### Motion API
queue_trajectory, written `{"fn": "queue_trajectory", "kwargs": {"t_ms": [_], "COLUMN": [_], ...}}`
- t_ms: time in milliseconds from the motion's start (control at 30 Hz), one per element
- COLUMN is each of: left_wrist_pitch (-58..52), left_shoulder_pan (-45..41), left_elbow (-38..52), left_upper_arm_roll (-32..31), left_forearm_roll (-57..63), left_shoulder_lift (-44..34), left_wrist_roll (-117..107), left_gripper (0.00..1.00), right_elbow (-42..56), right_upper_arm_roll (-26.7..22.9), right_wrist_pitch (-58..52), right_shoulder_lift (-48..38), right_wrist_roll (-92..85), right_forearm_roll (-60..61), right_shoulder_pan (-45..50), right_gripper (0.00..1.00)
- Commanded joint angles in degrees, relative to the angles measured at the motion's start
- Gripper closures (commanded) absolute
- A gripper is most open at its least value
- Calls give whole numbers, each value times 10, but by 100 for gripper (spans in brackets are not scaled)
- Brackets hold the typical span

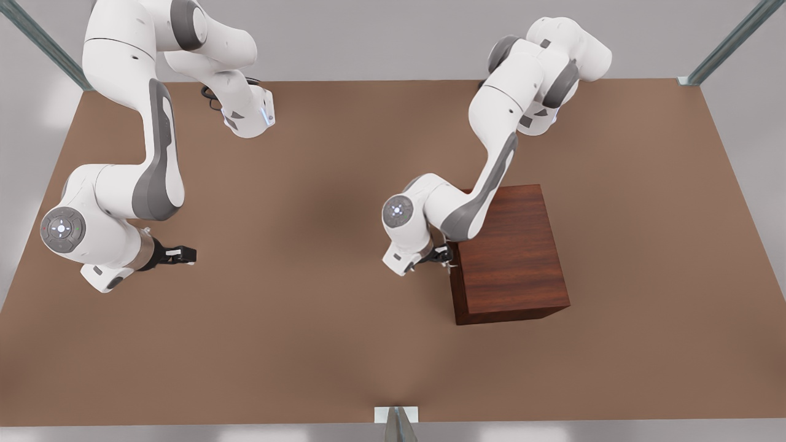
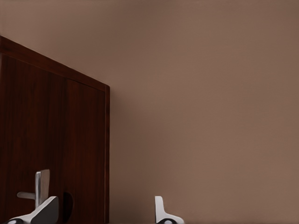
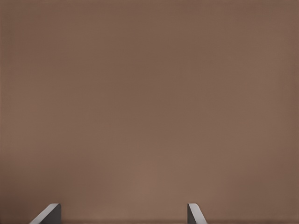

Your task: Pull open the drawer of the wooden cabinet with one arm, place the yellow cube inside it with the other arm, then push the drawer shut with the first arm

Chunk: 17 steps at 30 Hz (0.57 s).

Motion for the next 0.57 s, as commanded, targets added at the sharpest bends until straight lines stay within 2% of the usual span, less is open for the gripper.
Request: {"fn": "queue_trajectory", "kwargs": {"t_ms": [0,67,100,133,167,200,233,300,333,367,433,533], "left_wrist_pitch": [-18,-18,-40,-153,-250,-279,-278,-242,-101,-56,-62,-62], "left_shoulder_pan": [2,5,10,98,222,284,301,321,349,346,337,335], "left_elbow": [1,4,12,11,11,10,2,-82,-228,-227,-169,-157], "left_upper_arm_roll": [3,6,9,6,6,5,6,7,6,4,2,1], "left_forearm_roll": [0,0,-18,-120,-190,-206,-187,-183,-205,-206,-198,-198], "left_shoulder_lift": [-1,-2,-26,-160,-255,-262,-259,-283,-361,-352,-326,-324], "left_wrist_roll": [51,52,49,105,282,383,427,469,500,483,476,477], "left_gripper": [0,0,0,0,0,0,0,0,0,0,0,0], "right_elbow": [0,0,0,0,0,0,0,0,0,0,0,0], "right_upper_arm_roll": [0,0,0,0,0,0,0,0,0,0,0,0], "right_wrist_pitch": [0,0,0,0,0,0,0,0,0,0,0,0], "right_shoulder_lift": [-1,-1,-1,-1,-1,-1,0,1,1,1,1,1], "right_wrist_roll": [-1,-1,-1,-1,-1,-1,0,0,0,0,0,0], "right_forearm_roll": [0,1,1,2,2,2,1,1,2,3,3,4], "right_shoulder_pan": [0,0,0,0,0,0,0,0,0,0,0,-1], "right_gripper": [0,0,0,0,0,0,0,0,0,0,0,0]}}
